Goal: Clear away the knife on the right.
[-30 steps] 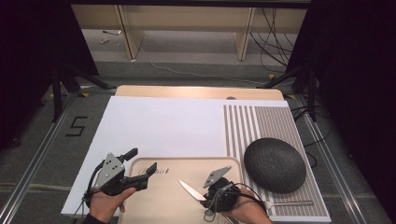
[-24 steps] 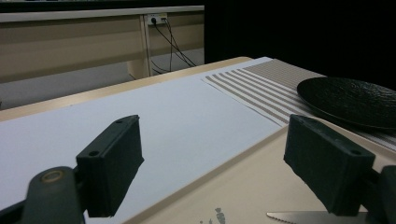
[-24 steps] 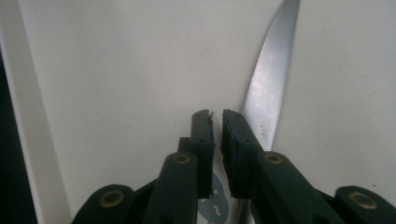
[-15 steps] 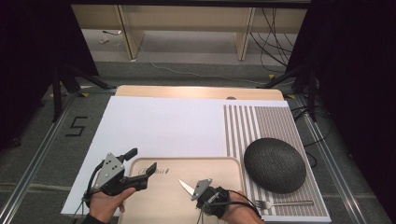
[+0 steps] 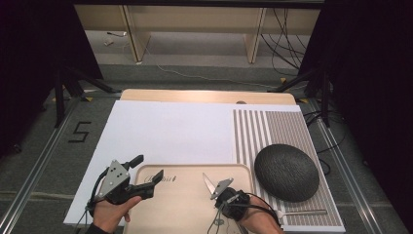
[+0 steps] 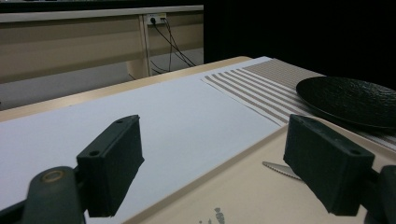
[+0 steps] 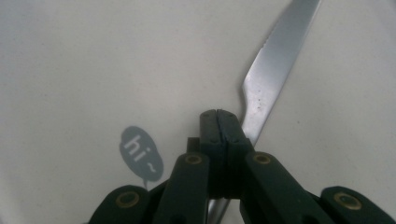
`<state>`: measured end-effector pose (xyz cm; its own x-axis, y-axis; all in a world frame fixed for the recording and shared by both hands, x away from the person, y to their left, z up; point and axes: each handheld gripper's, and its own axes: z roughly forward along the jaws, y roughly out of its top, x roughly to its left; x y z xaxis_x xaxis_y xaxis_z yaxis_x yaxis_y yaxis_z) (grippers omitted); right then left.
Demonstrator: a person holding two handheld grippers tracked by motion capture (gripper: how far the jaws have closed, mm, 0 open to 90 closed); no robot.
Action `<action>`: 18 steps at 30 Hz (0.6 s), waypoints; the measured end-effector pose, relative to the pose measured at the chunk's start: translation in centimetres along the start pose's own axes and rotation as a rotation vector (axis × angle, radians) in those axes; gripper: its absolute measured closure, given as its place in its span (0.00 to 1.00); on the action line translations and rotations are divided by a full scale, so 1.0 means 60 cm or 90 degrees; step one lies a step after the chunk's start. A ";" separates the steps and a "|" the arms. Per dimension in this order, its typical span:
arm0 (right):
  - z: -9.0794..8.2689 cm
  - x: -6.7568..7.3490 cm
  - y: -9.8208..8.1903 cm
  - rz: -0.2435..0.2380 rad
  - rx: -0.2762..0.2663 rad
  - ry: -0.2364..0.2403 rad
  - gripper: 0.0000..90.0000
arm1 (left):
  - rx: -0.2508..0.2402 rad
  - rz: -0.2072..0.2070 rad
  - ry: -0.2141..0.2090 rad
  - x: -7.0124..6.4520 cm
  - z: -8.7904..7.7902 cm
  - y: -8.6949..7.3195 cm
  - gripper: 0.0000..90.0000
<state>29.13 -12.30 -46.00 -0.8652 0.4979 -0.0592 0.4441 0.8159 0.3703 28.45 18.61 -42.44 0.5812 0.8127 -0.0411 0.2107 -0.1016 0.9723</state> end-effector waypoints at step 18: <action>-0.014 -0.016 -0.030 0.040 0.027 -0.041 1.00 | -0.001 -0.001 0.001 0.000 -0.001 0.000 0.21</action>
<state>28.94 -14.49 -45.82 -0.8196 0.5647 -0.0971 0.5070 0.7937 0.3362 28.40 18.67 -42.42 0.5798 0.8137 -0.0416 0.2101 -0.1000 0.9726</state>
